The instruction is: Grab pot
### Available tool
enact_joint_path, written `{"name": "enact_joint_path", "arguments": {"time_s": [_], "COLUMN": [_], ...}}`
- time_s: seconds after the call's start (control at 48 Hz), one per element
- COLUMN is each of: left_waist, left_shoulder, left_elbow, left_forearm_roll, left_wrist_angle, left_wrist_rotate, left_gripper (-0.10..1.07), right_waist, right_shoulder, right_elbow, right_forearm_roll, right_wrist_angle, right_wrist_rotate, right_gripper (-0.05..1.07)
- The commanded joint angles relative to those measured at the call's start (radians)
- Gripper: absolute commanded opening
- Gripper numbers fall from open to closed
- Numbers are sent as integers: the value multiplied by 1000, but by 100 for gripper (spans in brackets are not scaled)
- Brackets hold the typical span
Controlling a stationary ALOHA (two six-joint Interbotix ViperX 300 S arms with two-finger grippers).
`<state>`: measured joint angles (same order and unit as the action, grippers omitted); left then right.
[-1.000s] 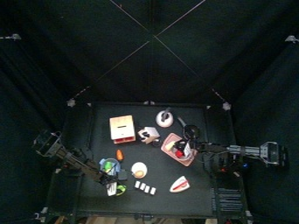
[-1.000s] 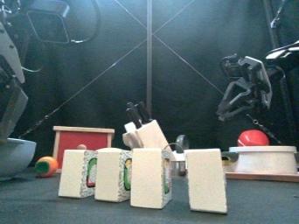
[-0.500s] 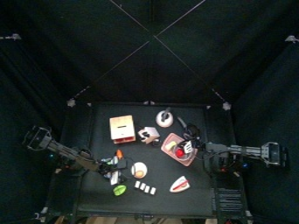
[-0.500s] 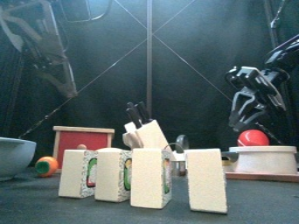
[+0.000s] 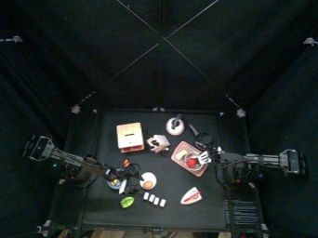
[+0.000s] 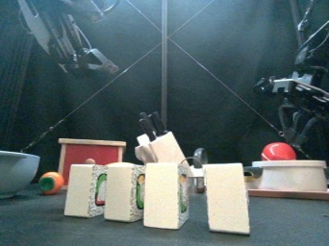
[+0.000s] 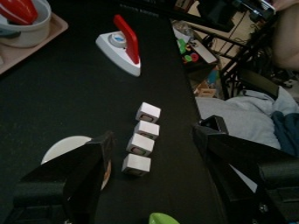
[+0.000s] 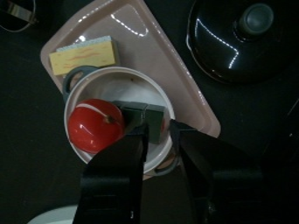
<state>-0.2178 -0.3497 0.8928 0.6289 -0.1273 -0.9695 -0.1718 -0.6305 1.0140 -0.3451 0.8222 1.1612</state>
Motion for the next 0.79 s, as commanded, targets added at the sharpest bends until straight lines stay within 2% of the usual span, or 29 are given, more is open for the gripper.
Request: {"name": "enact_joint_path", "arguments": {"time_s": [0.0, 0.167, 0.354, 0.771], "left_waist": [8, 8, 21, 26], "left_shoulder": [-2, -2, 2, 2], "left_elbow": [-3, 2, 3, 5], "left_forearm_roll": [-21, -43, -52, -66], "left_wrist_angle": [-11, -11, 5, 32], "left_wrist_rotate": [2, 5, 5, 5], "left_gripper": [102, 102, 102, 102], "right_waist": [0, -6, -12, -100], "right_shoulder": [-5, 9, 18, 61], "right_elbow": [12, 54, 91, 123], "right_forearm_roll": [-3, -5, -31, -66], "right_wrist_angle": [-2, -35, -143, -213], "right_wrist_rotate": [0, -2, 0, -2], "right_gripper": [69, 69, 69, 69]}}
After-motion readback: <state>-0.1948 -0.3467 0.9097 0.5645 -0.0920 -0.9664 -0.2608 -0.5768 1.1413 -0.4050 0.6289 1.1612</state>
